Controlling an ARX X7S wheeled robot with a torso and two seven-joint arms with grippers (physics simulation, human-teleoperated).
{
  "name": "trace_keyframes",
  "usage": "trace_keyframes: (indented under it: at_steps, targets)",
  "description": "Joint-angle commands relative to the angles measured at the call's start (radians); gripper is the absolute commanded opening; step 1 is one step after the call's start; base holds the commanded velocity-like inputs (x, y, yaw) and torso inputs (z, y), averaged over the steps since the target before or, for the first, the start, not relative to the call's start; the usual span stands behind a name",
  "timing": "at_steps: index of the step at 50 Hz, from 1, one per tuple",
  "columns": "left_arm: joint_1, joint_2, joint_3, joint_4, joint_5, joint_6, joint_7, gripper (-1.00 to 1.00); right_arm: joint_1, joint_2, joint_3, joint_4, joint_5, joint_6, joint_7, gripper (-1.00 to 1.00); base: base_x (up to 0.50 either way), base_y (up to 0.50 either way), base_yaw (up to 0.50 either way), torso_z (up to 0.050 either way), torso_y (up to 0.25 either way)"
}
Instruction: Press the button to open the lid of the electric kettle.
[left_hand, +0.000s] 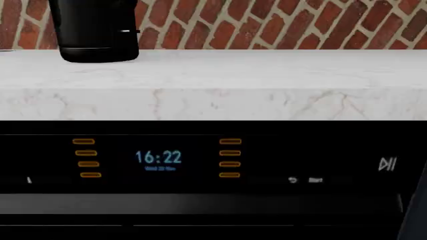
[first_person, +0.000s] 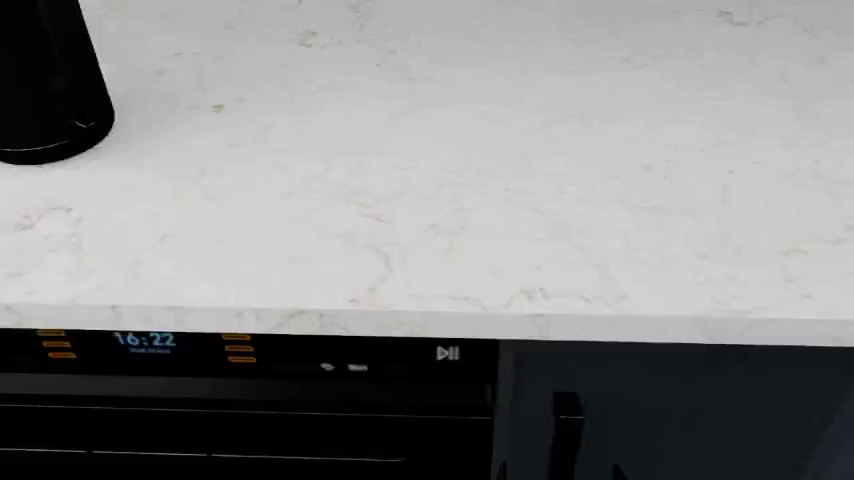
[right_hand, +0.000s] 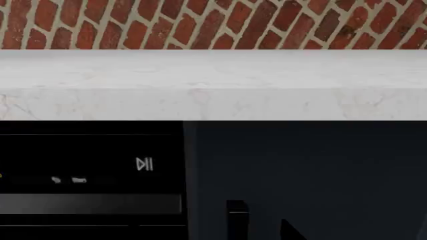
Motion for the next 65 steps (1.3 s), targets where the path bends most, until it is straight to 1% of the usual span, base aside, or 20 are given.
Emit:
trace_keyframes:
  at_steps: [1,11,14,15,16,17,23,25,26,27,29,33,34,36,38,42,51,57,63,65]
  targets:
    - [0.0,-0.01,0.011,0.0,-0.01,0.0,-0.011,1.0,0.009,0.115,-0.139,-0.006,0.115,0.0,0.139,1.0,0.0,0.0,0.0,0.0,0.0]
    - [-0.001,-0.041,0.047,0.0,-0.058,-0.002,-0.034,1.0,0.019,0.123,-0.158,0.005,0.11,-0.04,0.141,1.0,0.0,0.0,0.0,0.0,0.0]
    - [-0.002,-0.045,0.051,0.011,-0.067,-0.035,-0.04,1.0,0.015,0.125,-0.159,0.004,0.112,-0.041,0.143,1.0,0.0,0.0,0.0,0.0,0.0]
    - [-0.001,-0.009,0.008,0.015,-0.038,-0.049,0.002,1.0,0.002,0.01,-0.023,0.0,0.0,-0.031,0.008,1.0,0.0,0.0,0.0,0.0,0.0]
    - [-0.005,-0.009,0.014,-0.025,-0.082,-0.034,0.009,1.0,0.002,0.015,-0.032,-0.021,0.001,-0.012,0.02,1.0,0.0,0.0,0.0,0.0,0.0]
    - [-0.014,-0.017,0.033,-0.046,-0.06,-0.015,-0.005,1.0,-0.003,0.019,-0.039,-0.037,0.003,-0.001,0.029,1.0,0.0,0.0,0.0,0.0,0.0]
    - [-0.02,-0.034,0.072,-0.054,-0.076,-0.02,-0.018,1.0,-0.013,0.043,-0.069,-0.077,0.016,0.051,0.038,1.0,0.0,0.0,0.0,0.0,0.0]
    - [-0.036,-0.036,0.071,-0.052,-0.097,-0.013,-0.017,1.0,-0.011,0.055,-0.074,-0.159,0.008,0.128,0.045,1.0,0.0,0.0,0.0,0.0,0.0]
    - [-0.043,-0.034,0.068,-0.04,-0.126,-0.009,-0.006,1.0,-0.009,0.06,-0.076,-0.243,0.002,0.204,0.051,1.0,0.0,0.0,0.0,0.0,0.0]
    - [-0.045,-0.044,0.085,-0.021,-0.103,-0.007,-0.009,1.0,0.001,0.068,-0.086,-0.357,-0.021,0.304,0.057,1.0,0.0,0.0,0.0,0.0,0.0]
    - [-0.042,-0.054,0.113,-0.001,-0.072,-0.015,-0.016,1.0,0.024,0.069,-0.076,-0.465,-0.011,0.411,0.06,1.0,0.0,0.0,0.0,0.0,0.0]
    - [-0.038,-0.055,0.109,0.038,-0.098,-0.023,-0.031,1.0,0.093,0.089,-0.079,-0.661,-0.028,0.641,0.065,1.0,0.0,0.0,0.0,0.0,0.0]
    - [-0.074,-0.031,0.109,-0.112,-0.087,0.127,-0.017,1.0,0.109,0.1,-0.089,-0.706,-0.042,0.688,0.066,1.0,0.0,0.0,0.0,0.0,0.0]
    - [-0.11,-0.025,0.116,-0.412,-0.074,0.427,-0.025,1.0,0.133,0.112,-0.102,-0.772,-0.058,0.771,0.066,1.0,0.0,0.0,0.0,0.0,0.0]
    - [-0.088,-0.036,0.127,-0.357,-0.058,0.421,-0.043,1.0,0.162,0.126,-0.119,-0.839,-0.07,0.85,0.06,1.0,0.0,0.0,0.0,0.0,0.0]
    - [-0.071,-0.05,0.144,-0.276,-0.045,0.376,-0.058,1.0,0.205,0.131,-0.127,-0.887,-0.073,0.924,0.055,1.0,0.0,0.0,0.0,0.0,0.0]
    - [-0.049,-0.071,0.166,-0.14,-0.036,0.35,-0.08,1.0,0.361,0.136,-0.122,-0.957,-0.059,1.104,0.028,1.0,0.0,0.0,0.0,0.0,0.0]
    - [-0.03,-0.082,0.176,-0.103,-0.037,0.346,-0.09,1.0,0.412,0.137,-0.133,-0.969,-0.053,1.152,0.023,1.0,0.0,0.0,0.0,0.0,0.0]
    - [-0.035,-0.091,0.185,-0.099,-0.041,0.344,-0.096,1.0,0.439,0.133,-0.101,-0.957,-0.044,1.169,0.019,1.0,0.0,0.0,0.0,0.0,0.0]
    - [-0.035,-0.093,0.189,-0.103,-0.042,0.346,-0.098,1.0,0.46,0.133,-0.101,-0.95,-0.059,1.217,0.039,1.0,0.0,0.0,0.0,0.0,0.0]
